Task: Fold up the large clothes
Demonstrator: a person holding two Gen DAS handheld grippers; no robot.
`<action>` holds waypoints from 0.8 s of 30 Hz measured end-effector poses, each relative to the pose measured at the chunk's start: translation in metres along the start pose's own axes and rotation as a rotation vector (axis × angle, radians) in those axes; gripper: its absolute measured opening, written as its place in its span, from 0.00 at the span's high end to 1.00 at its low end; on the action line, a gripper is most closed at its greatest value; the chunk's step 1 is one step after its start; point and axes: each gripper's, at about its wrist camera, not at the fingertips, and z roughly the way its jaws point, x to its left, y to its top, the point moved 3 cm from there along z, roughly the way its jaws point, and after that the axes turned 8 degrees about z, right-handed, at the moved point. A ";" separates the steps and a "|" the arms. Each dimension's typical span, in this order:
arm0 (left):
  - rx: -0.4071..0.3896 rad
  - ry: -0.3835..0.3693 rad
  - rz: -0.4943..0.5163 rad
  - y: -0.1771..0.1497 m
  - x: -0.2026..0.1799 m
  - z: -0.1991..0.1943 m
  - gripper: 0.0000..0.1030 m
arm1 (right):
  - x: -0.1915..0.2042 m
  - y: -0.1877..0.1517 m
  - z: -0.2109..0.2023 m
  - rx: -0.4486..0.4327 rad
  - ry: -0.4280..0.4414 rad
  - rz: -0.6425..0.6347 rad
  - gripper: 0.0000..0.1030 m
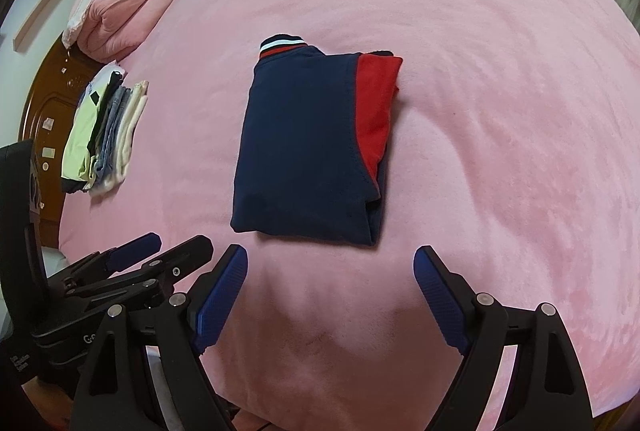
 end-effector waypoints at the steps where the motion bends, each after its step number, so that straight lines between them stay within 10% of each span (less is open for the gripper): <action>1: 0.000 0.003 0.000 0.000 0.000 0.001 0.28 | 0.000 0.000 0.000 0.000 0.000 0.000 0.16; 19: 0.035 0.003 0.010 0.018 0.004 0.053 0.28 | -0.021 0.013 0.049 0.044 0.045 0.092 0.14; 24: 0.074 -0.093 -0.057 0.034 0.012 0.089 0.28 | -0.045 0.028 0.082 0.050 0.113 0.158 0.14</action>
